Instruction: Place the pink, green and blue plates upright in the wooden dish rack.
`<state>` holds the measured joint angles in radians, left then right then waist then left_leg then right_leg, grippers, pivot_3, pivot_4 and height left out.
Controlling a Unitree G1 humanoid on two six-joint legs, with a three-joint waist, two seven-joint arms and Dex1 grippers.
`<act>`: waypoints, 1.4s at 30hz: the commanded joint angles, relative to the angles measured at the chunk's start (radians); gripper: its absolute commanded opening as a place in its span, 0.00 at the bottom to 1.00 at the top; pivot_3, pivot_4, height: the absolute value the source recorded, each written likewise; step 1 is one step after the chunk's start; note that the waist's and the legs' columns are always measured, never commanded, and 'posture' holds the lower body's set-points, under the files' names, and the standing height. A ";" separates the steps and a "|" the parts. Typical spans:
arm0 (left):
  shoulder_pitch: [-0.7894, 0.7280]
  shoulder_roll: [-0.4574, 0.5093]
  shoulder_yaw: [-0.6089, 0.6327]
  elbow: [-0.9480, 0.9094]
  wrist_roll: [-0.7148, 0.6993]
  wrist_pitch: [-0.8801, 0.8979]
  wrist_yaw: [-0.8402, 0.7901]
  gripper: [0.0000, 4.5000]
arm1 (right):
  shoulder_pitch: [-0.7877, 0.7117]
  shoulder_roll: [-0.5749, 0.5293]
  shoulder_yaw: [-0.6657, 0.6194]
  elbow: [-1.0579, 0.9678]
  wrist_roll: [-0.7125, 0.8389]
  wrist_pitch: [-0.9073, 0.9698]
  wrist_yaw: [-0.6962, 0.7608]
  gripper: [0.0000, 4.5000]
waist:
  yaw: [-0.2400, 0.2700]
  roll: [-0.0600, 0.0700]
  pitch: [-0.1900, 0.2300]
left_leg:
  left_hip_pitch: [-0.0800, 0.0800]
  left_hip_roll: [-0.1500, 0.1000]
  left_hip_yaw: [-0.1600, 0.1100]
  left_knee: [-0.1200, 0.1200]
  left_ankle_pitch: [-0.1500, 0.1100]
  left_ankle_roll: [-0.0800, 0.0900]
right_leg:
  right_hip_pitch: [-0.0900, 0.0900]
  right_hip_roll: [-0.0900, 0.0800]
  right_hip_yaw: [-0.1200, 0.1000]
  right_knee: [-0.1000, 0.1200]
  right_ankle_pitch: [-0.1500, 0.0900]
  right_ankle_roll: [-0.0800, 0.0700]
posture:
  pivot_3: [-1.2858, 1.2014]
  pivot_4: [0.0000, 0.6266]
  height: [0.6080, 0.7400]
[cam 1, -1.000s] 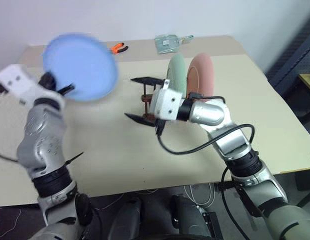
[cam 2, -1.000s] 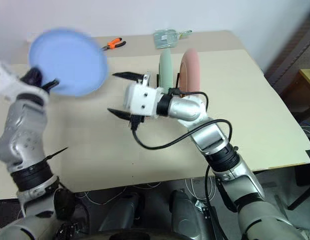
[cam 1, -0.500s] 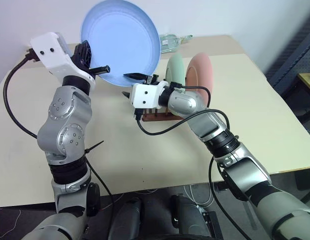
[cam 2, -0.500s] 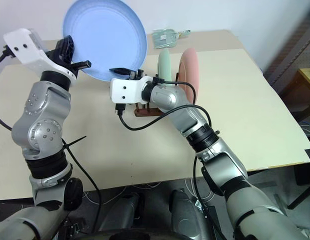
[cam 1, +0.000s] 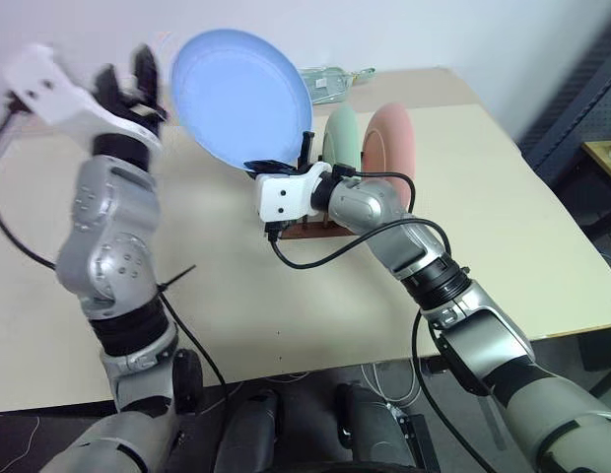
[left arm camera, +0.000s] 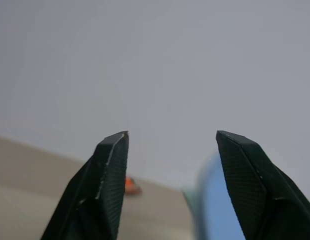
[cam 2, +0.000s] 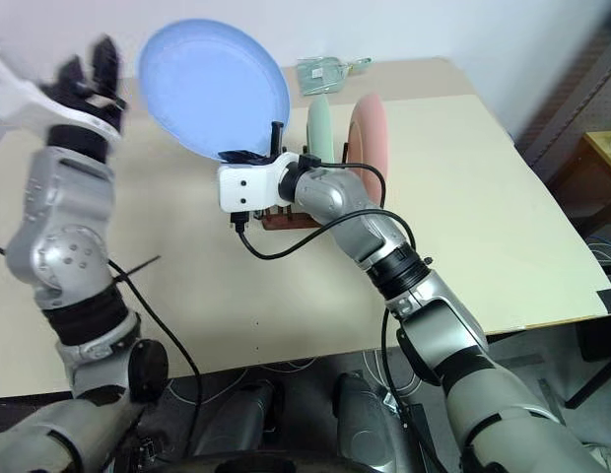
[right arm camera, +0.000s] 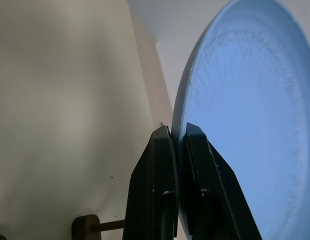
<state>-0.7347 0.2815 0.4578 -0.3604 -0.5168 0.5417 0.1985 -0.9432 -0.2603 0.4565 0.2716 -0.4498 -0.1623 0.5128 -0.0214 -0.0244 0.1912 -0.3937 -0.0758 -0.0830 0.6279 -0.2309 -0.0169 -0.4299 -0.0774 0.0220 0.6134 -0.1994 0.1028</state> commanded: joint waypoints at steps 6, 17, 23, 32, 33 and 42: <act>0.281 0.227 0.034 0.142 0.230 -0.157 -0.118 0.65 | 0.046 0.071 -0.244 -0.275 0.406 0.068 0.042 0.00 | 0.004 0.001 0.000 | 0.000 0.000 -0.001 -0.001 0.000 0.001 | 0.000 0.000 0.000 0.000 0.000 0.000 | 0.52 0.24 0.98; 0.685 0.109 -0.409 0.082 0.333 -0.383 -0.455 0.65 | 0.265 0.279 -0.459 -0.681 1.227 0.781 -0.170 0.00 | 0.008 0.002 -0.001 | 0.001 0.000 -0.001 -0.003 -0.002 0.002 | 0.000 -0.005 0.002 -0.001 -0.002 -0.004 | 0.52 0.24 0.98; 0.694 0.068 -0.450 0.058 0.321 -0.373 -0.512 0.65 | 0.310 0.304 -0.477 -0.665 1.295 0.847 -0.264 0.00 | 0.004 0.005 0.000 | -0.003 0.004 0.000 -0.003 -0.001 0.002 | -0.005 -0.002 0.000 0.000 -0.001 -0.008 | 0.52 0.24 0.98; 0.709 0.066 -0.451 0.022 0.317 -0.361 -0.562 0.65 | 0.288 0.285 -0.490 -0.559 1.291 0.889 -0.304 0.00 | 0.005 0.005 0.000 | -0.003 0.003 0.001 -0.001 -0.001 0.002 | -0.004 -0.001 0.000 -0.001 0.000 -0.006 | 0.52 0.24 0.98; 0.710 0.065 -0.452 0.019 0.316 -0.358 -0.566 0.65 | 0.280 0.278 -0.491 -0.543 1.285 0.894 -0.303 0.00 | 0.004 0.005 0.000 | -0.003 0.003 0.001 -0.001 -0.001 0.002 | -0.004 -0.001 0.000 -0.001 0.000 -0.006 | 0.52 0.24 0.98; 0.721 0.053 -0.460 0.008 0.325 -0.348 -0.578 0.67 | 0.217 0.241 -0.469 -0.498 1.193 0.843 -0.279 0.66 | 0.004 0.005 0.000 | -0.003 0.003 0.001 -0.001 -0.001 0.002 | -0.004 0.000 0.000 -0.001 0.001 -0.005 | 0.52 0.24 0.98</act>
<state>-0.0149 0.3370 0.0031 -0.3096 -0.1875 0.1945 -0.3737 -0.6889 -0.0103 -0.0232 -0.2027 0.7707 0.7190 0.2132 -0.0172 -0.0196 0.1912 -0.3971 -0.0727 -0.0819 0.6268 -0.2322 -0.0145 -0.4342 -0.0778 0.0219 0.6129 -0.1987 0.0982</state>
